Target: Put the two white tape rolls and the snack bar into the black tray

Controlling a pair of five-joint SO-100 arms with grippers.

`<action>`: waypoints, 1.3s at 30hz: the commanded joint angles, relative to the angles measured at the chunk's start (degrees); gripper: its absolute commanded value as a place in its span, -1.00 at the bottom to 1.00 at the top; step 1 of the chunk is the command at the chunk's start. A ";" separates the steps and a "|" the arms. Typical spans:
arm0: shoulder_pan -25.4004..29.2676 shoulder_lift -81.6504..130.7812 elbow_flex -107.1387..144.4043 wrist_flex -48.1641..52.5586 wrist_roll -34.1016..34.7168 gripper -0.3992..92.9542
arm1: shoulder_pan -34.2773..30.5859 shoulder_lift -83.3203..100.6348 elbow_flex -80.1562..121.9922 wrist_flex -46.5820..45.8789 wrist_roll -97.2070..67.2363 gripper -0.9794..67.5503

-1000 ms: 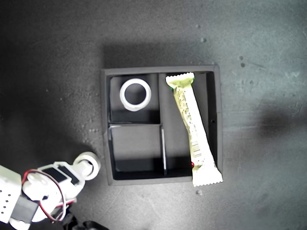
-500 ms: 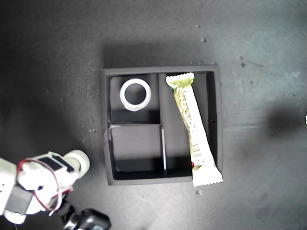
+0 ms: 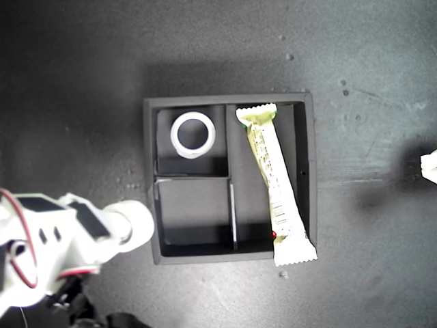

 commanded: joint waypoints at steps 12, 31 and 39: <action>1.67 -45.62 -61.70 22.24 -1.32 -0.99 | 0.79 0.44 3.87 0.44 -1.05 -0.99; 1.32 -41.22 -50.45 22.32 -4.04 -0.71 | 0.53 0.44 3.87 0.35 -1.41 -0.99; 0.97 -34.89 -44.56 22.32 -3.16 -0.66 | 1.41 0.44 3.78 0.62 -1.76 -0.98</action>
